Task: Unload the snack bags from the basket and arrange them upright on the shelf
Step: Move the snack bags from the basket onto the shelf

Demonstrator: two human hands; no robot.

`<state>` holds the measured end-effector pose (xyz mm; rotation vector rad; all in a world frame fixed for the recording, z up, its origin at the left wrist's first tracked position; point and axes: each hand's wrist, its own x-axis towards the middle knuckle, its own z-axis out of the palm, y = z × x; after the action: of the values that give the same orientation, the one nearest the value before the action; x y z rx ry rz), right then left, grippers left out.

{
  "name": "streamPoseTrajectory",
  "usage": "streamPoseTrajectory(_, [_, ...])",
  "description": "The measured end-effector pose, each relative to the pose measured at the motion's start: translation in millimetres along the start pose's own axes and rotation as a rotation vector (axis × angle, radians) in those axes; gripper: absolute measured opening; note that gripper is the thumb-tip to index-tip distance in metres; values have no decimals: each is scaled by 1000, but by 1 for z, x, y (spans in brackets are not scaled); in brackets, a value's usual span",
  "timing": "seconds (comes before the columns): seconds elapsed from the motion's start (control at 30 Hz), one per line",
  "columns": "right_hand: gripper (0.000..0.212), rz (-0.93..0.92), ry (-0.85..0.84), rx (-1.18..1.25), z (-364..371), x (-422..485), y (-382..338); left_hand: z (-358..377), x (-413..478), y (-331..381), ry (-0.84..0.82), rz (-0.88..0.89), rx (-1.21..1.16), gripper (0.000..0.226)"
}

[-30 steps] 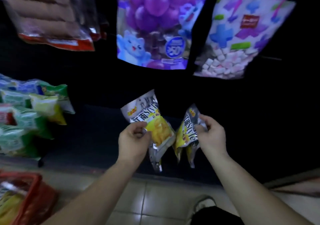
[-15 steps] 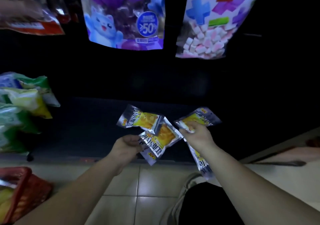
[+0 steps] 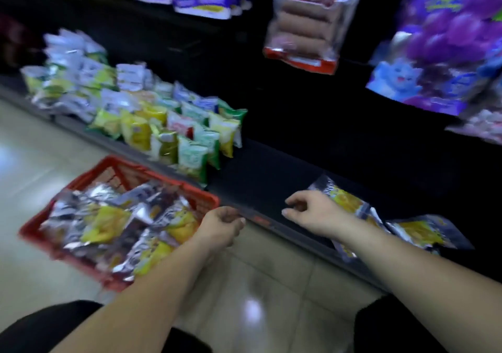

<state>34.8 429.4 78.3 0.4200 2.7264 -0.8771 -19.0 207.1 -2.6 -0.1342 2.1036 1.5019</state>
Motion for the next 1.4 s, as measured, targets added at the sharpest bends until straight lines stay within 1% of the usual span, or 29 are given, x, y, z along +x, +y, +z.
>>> streamPoseTrajectory(0.07, [30,-55,-47,-55,14,9,-42,-38,-3,-27,121,-22,34,46])
streamPoseTrajectory(0.1, [30,-85,-80,-67,21,13,-63,-53,-8,-33,140,-26,41,44])
streamPoseTrajectory(0.17, [28,-146,-173,-80,42,27,-100,-76,-14,-44,179,-65,48,15])
streamPoseTrajectory(0.2, [26,-172,-209,-86,55,33,-116,-83,-15,-47,186,-74,58,9])
streamPoseTrajectory(0.23, [27,-202,-224,-87,70,40,-127,-88,-12,-54,174,-94,78,15])
streamPoseTrajectory(0.27, [31,-233,-219,-78,85,46,-132,-89,-11,-61,156,-94,109,27])
streamPoseTrajectory(0.33, [36,-266,-165,-45,115,51,-135,-92,-9,-73,138,-117,128,42])
streamPoseTrajectory(0.4, [34,-279,-108,14,138,52,-127,-92,-4,-89,94,-197,140,47])
streamPoseTrajectory(0.43, [32,-277,-106,42,145,51,-125,-93,-3,-96,75,-234,135,47])
streamPoseTrajectory(0.5, [31,-289,-166,71,159,55,-120,-96,-3,-106,72,-280,80,43])
streamPoseTrajectory(0.53, [32,-303,-207,86,162,58,-119,-97,-3,-107,82,-288,45,47])
streamPoseTrajectory(0.6, [37,-319,-263,82,165,63,-118,-98,-2,-110,96,-319,10,59])
streamPoseTrajectory(0.63, [39,-320,-271,69,164,64,-116,-97,-3,-111,92,-332,5,69])
streamPoseTrajectory(0.73, [40,-284,-270,38,159,57,-106,-95,-6,-119,39,-388,-80,116])
streamPoseTrajectory(0.77, [41,-275,-284,19,157,51,-104,-95,-13,-118,8,-395,-90,123])
streamPoseTrajectory(0.8, [42,-285,-298,-5,155,46,-104,-95,-22,-116,-32,-409,-102,123])
streamPoseTrajectory(0.87, [44,-339,-330,-73,153,35,-105,-94,-42,-108,-121,-410,-101,110])
streamPoseTrajectory(0.93, [49,-395,-372,-153,152,26,-111,-93,-57,-108,-210,-393,-65,101])
streamPoseTrajectory(1.0, [57,-468,-435,-255,152,21,-123,-93,-67,-107,-215,-389,-43,99])
streamPoseTrajectory(1.03, [59,-509,-466,-313,151,20,-132,-98,-71,-104,-196,-391,-25,99])
streamPoseTrajectory(1.07, [61,-551,-484,-368,150,22,-143,-103,-74,-101,-156,-368,-2,91])
streamPoseTrajectory(1.13, [60,-600,-504,-483,148,32,-168,-118,-72,-98,-12,-260,57,59])
streamPoseTrajectory(1.17, [59,-613,-508,-540,148,40,-182,-127,-68,-99,80,-225,80,51])
streamPoseTrajectory(1.23, [54,-644,-501,-679,153,57,-205,-147,-57,-103,233,-181,165,46])
streamPoseTrajectory(1.27, [53,-666,-495,-756,159,66,-214,-156,-49,-108,281,-168,219,43])
streamPoseTrajectory(1.33, [54,-690,-488,-828,179,83,-225,-175,-34,-115,324,-161,326,32])
streamPoseTrajectory(1.4, [56,-688,-472,-776,202,103,-222,-192,-22,-122,321,-148,468,34])
